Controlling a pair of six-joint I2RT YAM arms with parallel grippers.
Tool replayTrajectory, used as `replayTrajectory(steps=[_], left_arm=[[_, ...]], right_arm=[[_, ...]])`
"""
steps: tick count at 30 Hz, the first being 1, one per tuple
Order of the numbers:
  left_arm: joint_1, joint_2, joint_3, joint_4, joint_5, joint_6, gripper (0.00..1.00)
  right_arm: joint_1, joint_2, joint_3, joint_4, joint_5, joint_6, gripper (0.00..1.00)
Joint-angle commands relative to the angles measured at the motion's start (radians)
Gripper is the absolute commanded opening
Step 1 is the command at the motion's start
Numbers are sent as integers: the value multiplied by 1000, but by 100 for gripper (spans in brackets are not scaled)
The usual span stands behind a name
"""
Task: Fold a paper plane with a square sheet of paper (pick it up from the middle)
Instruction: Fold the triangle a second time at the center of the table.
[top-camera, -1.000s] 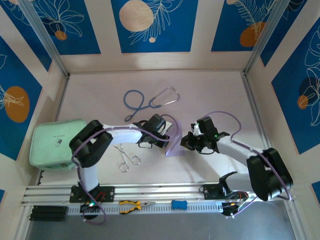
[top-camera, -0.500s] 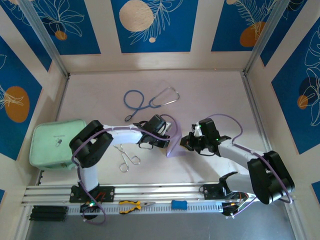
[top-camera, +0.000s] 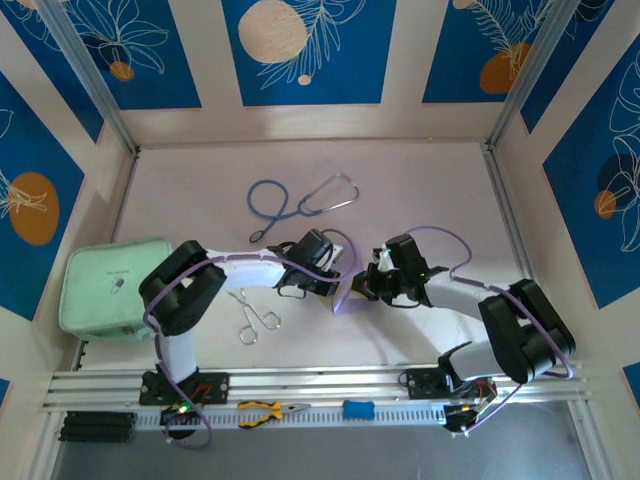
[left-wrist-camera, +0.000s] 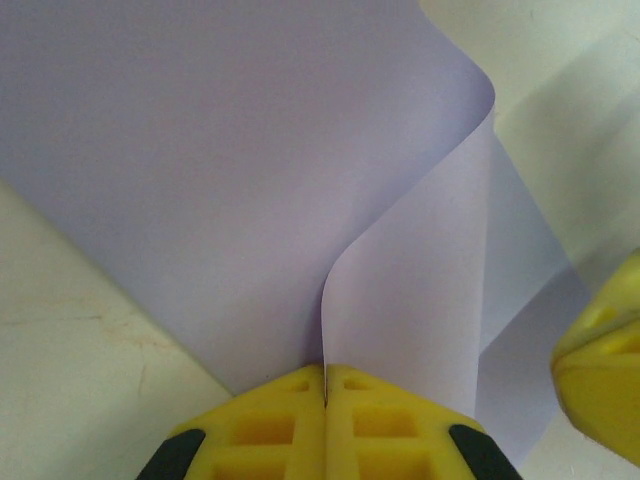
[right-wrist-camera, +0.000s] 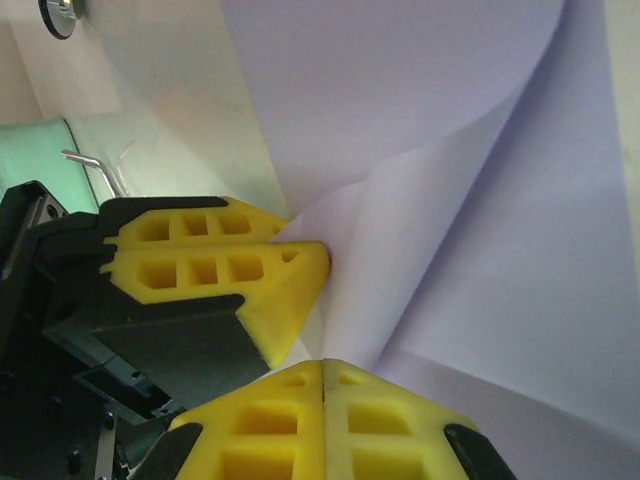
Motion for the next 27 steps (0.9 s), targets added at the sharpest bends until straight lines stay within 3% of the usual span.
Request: replayTrajectory(steps=[1,27], left_arm=[[-5,35,21,-46,-20,39,2],[-2,49,37,-76,-42,57,2]], right_arm=[[10,35,23,52,-19,31,1],[10,241,-56,287,-6,120,0]])
